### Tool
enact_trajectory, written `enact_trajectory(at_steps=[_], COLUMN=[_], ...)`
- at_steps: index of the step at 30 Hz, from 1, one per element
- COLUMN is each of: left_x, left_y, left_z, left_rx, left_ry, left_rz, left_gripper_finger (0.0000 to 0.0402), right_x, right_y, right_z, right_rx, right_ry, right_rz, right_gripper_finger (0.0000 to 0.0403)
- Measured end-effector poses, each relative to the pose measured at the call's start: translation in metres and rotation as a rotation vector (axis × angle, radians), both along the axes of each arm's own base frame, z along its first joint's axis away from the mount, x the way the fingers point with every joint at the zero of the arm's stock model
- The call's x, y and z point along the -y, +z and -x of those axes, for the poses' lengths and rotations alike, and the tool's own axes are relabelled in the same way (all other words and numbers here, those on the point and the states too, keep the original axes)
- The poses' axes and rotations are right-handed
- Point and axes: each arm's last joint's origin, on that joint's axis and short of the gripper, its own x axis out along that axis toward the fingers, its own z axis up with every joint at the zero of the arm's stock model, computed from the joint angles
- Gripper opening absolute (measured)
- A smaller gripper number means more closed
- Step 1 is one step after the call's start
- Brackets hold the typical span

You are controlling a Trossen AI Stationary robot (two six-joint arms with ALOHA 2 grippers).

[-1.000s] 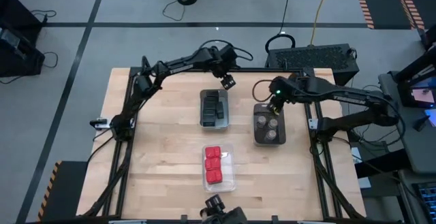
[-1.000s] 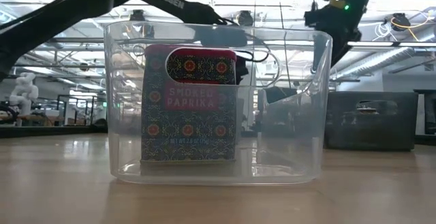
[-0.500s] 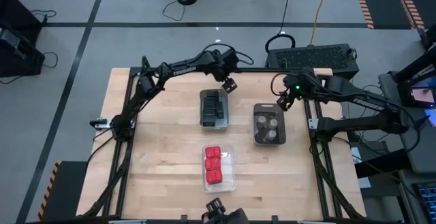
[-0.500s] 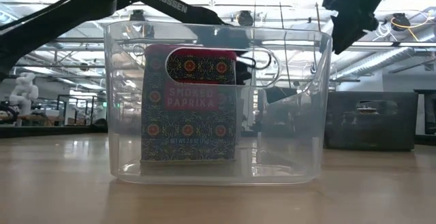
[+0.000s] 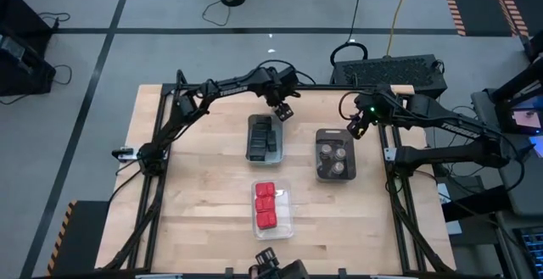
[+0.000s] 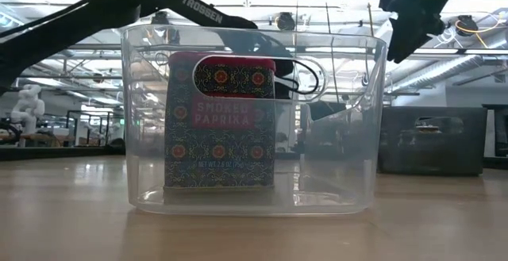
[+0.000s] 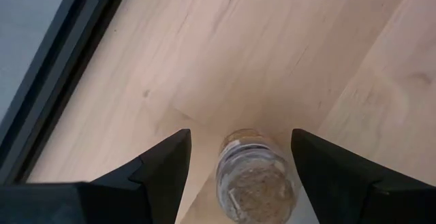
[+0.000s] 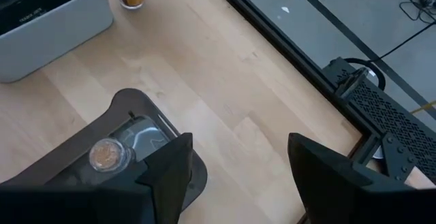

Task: Sort spices by type
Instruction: Put the brown spice bottle into the black bin

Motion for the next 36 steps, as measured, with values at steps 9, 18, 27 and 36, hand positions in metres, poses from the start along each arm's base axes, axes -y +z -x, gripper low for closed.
enact_trajectory(at_steps=[9, 18, 27, 36], left_x=[0.002, 0.007, 0.007, 0.015], left_y=[0.018, 0.017, 0.017, 0.018], left_z=[0.007, 0.01, 0.011, 0.006], left_rx=[-0.065, -0.116, -0.141, -0.154], left_ry=[-0.02, -0.028, -0.088, -0.245], left_rz=[0.01, 0.031, -0.001, -0.037], left_gripper_finger=[0.026, 0.026, 0.026, 0.026], right_x=[0.0, 0.0, 0.0, 0.0], right_y=[0.0, 0.001, 0.001, -0.001], right_z=[0.0, -0.001, -0.001, -0.001], right_rx=[0.004, 0.012, 0.016, 0.012], right_ry=[0.0, 0.0, -0.005, -0.004], right_rz=[0.002, 0.005, 0.001, -0.003], right_gripper_finger=[0.0224, 0.0224, 0.0224, 0.0224])
